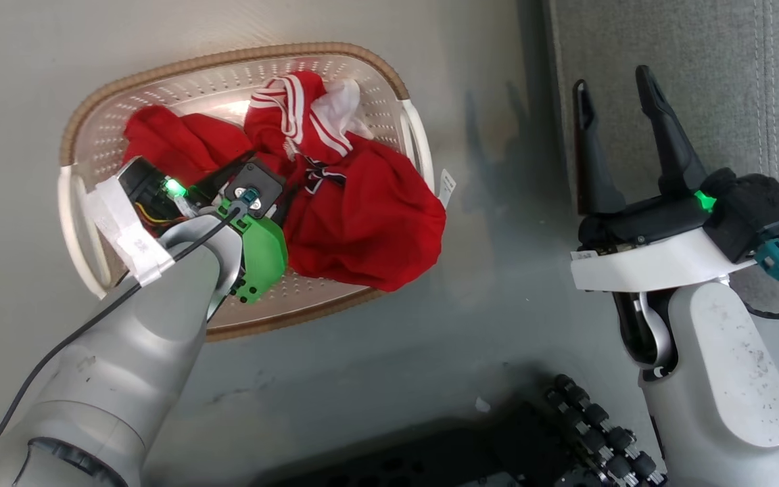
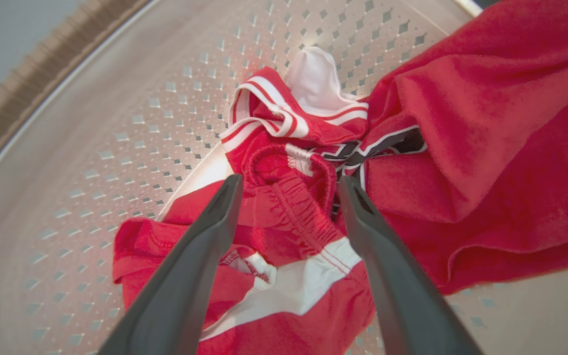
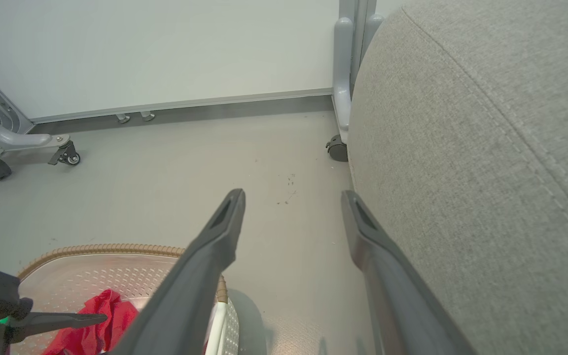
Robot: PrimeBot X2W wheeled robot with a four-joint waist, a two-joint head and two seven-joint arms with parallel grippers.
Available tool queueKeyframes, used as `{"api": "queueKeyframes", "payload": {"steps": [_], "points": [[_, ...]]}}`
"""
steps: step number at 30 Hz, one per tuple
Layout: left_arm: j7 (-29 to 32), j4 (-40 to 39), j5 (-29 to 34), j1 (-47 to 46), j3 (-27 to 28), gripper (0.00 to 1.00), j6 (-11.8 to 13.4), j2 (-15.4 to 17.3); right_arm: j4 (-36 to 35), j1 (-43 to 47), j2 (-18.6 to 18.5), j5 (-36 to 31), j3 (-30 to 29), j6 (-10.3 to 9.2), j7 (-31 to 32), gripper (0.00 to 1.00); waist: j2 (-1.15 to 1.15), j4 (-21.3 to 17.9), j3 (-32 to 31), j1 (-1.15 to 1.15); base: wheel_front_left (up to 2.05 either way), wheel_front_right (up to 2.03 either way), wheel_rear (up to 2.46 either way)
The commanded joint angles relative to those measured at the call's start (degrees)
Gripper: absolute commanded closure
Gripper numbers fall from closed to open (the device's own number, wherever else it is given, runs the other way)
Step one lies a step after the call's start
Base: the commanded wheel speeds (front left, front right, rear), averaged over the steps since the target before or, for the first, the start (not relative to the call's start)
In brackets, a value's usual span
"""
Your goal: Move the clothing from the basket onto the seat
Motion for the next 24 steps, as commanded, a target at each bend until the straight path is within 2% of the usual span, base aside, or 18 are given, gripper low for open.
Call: {"api": "queueKeyframes", "payload": {"steps": [1, 5, 12, 17, 18, 19, 24], "points": [[0.5, 0.7, -0.9, -1.6, -0.5, 0.0, -0.1, 1.0, 0.0, -1.0, 0.1, 0.5, 0.5, 0.0, -0.2, 0.0, 0.0, -3.8, 3.5, -0.01, 0.0, 0.0, 0.0], [2.5, 3.9, -0.7, -3.2, -1.7, 0.0, 0.1, 1.9, -0.2, -1.0, 0.1, 1.5, 1.5, 0.0, -0.2, 0.0, 0.0, -5.2, 4.3, -0.01, 0.0, 0.0, 0.0], [9.0, 7.7, 0.1, -4.7, -2.4, 0.0, 5.5, 3.6, -0.4, -1.0, 0.1, 2.8, 2.5, 0.0, -0.2, 0.0, 0.0, -6.8, 5.3, -0.01, 0.0, 0.0, 0.0], [12.1, 8.5, -0.7, -5.1, -2.2, 0.0, 7.8, 4.5, -0.3, -1.4, 0.0, 3.3, 3.0, 0.0, -0.2, 0.0, 0.0, -7.3, 5.8, -0.01, 0.0, 0.0, 0.0], [12.2, 8.6, -0.7, -5.1, -2.3, 0.6, 8.0, 4.7, -0.2, -1.3, 0.0, 3.5, 3.1, 0.0, -0.2, 0.0, 0.0, -7.3, 5.8, -0.01, 0.0, 0.0, 0.0], [12.3, 8.6, -1.0, -5.1, -2.2, 1.0, 7.9, 4.8, -0.2, -1.4, 0.0, 3.6, 3.1, 0.0, -0.2, 0.0, 0.0, -7.3, 5.8, -0.01, 0.0, 0.0, 0.0], [10.1, 8.5, -1.5, -5.0, -2.1, 1.0, 8.8, 4.1, 0.4, -1.2, 0.0, 3.4, 3.6, 0.0, -0.2, 0.0, 0.0, -6.5, 4.2, -0.01, 0.0, 0.0, 0.0]]}}
